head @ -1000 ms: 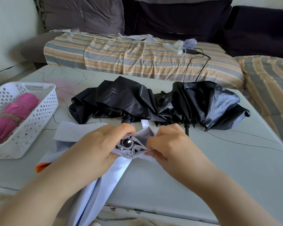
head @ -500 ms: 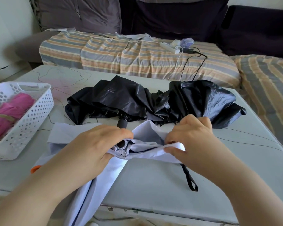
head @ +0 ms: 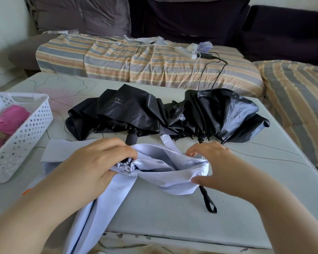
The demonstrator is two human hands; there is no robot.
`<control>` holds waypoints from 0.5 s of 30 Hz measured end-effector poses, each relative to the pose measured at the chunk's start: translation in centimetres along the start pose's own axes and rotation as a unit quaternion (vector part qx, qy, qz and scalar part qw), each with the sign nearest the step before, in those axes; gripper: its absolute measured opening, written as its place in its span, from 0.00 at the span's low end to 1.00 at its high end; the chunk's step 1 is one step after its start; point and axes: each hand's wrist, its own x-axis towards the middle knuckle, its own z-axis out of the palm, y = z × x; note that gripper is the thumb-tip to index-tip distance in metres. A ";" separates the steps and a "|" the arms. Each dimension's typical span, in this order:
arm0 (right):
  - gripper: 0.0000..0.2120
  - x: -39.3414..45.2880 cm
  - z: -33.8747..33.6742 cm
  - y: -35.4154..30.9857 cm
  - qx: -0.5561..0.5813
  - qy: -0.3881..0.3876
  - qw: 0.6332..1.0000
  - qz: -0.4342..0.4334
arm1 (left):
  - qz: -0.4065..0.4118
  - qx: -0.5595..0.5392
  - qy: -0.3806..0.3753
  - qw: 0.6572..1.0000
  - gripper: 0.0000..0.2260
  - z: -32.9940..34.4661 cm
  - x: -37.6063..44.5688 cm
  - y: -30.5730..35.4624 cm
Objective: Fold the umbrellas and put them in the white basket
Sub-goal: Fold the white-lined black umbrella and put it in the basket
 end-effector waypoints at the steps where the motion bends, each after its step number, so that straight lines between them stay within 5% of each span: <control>1: 0.16 0.4 0.2 0.0 0.013 0.008 1.000 0.014 | -0.003 0.001 0.003 1.000 0.28 0.0 0.0 0.0; 4: 0.12 0.9 -0.1 0.5 0.012 0.089 0.996 0.014 | -0.007 0.008 0.019 1.000 0.27 -0.1 0.1 -0.2; 8: 0.04 0.3 -1.7 1.0 0.016 0.340 0.939 -0.036 | -0.050 -0.032 0.047 0.997 0.30 -0.3 0.3 -0.2; 15: 0.06 0.3 -0.9 2.8 0.147 0.187 0.971 0.017 | -0.060 -0.050 0.052 0.996 0.32 -0.5 0.5 0.2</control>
